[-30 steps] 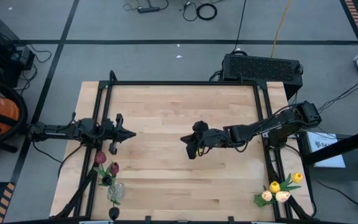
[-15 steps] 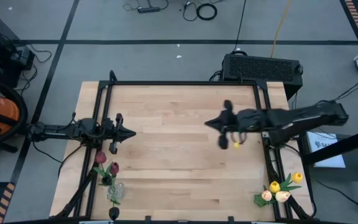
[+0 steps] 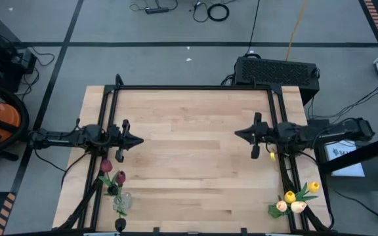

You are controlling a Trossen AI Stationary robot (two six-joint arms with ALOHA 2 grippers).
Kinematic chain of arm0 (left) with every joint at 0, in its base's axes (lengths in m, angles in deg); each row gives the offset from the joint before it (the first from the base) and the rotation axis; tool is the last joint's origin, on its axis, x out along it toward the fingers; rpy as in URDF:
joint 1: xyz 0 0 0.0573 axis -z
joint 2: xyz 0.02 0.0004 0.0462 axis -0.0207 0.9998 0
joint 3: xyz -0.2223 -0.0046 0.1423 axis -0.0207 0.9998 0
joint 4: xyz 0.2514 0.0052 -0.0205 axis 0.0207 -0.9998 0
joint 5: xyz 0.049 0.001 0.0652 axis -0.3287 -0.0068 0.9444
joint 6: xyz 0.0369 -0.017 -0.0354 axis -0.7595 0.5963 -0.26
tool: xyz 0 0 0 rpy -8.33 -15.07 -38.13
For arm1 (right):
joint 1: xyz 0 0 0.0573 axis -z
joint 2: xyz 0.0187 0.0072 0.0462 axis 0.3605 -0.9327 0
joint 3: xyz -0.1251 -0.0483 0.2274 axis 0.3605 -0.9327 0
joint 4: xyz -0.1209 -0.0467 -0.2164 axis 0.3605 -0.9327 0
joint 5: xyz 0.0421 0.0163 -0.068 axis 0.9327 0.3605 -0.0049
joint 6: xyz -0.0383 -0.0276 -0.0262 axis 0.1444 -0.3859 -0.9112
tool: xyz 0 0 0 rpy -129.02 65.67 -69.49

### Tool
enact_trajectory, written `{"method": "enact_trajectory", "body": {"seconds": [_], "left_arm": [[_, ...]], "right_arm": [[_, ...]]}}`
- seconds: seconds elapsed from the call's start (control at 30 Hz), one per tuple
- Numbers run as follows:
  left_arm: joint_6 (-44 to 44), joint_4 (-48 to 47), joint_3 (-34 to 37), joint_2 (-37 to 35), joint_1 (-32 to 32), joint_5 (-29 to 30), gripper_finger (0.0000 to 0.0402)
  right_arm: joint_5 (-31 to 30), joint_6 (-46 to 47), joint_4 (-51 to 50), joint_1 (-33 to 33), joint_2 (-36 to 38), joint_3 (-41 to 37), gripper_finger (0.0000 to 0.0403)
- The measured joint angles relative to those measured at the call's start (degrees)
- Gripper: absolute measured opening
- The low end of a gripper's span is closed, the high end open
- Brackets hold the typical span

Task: Sort flowers into vase by color
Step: Return to Home Position

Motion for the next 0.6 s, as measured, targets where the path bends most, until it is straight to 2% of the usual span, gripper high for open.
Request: {"method": "enact_trajectory", "body": {"seconds": [0.27, 0.47, 0.6], "left_arm": [[0.01, 0.01, 0.02, 0.02, 0.00, 0.00, 0.0026], [0.02, 0.00, 0.02, 0.02, 0.00, 0.03, 0.0026], [0.02, 0.02, 0.02, 0.02, 0.00, 0.03, 0.0026]], "right_arm": [[-0.16, 0.43, 12.93, 1.02, 9.97, -13.54, 0.0000], [-0.11, -1.45, 7.02, 1.07, 15.08, -13.66, 0.0000], [1.29, 0.98, -1.35, 1.07, 17.71, -13.68, 0.0000]]}}
